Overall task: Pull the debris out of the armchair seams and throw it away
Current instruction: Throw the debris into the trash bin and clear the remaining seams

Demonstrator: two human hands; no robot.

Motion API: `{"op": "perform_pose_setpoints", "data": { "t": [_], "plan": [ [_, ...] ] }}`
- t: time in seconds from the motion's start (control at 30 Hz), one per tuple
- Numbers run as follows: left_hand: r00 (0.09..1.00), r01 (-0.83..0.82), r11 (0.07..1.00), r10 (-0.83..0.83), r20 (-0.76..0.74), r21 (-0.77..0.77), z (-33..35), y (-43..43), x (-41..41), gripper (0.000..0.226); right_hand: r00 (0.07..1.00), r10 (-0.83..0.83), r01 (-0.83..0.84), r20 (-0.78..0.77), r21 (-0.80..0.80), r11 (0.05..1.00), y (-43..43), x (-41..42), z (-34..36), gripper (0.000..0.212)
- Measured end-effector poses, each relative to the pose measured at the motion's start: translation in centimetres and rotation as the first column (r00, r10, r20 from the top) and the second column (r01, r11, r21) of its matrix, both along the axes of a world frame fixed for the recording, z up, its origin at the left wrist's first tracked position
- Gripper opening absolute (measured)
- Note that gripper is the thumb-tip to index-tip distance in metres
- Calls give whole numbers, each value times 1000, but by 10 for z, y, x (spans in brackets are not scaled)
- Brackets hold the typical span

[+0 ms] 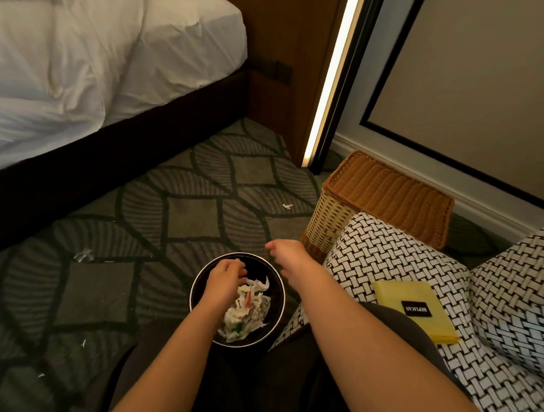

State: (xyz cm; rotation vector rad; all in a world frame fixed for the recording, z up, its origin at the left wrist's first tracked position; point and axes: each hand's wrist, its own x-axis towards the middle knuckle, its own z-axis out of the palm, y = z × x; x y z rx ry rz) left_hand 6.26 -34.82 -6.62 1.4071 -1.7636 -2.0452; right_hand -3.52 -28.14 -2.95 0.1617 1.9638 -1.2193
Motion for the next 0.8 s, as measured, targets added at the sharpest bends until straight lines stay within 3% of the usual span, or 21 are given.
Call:
{"op": "perform_pose_setpoints", "data": {
  "t": [0.13,0.33,0.57,0.8],
  "plan": [
    [994,88,996,-89,-69,-25,33,16,9,17,996,21,-28,-85,-89,996,21,4,35,28],
    [930,310,936,-335,-152,-169,103,54,9,24,976,71,-105,-207,-158,982,90,5,80,20],
    [745,584,750,-647,-160,-312,156,126,0,23,971,-120,72,-205,-227,971,217,6,104,17],
    [623,695,650,-758,-195,-307,171,203,-7,22,947,-258,204,-191,-259,944,323,24,104,22]
  ]
}}
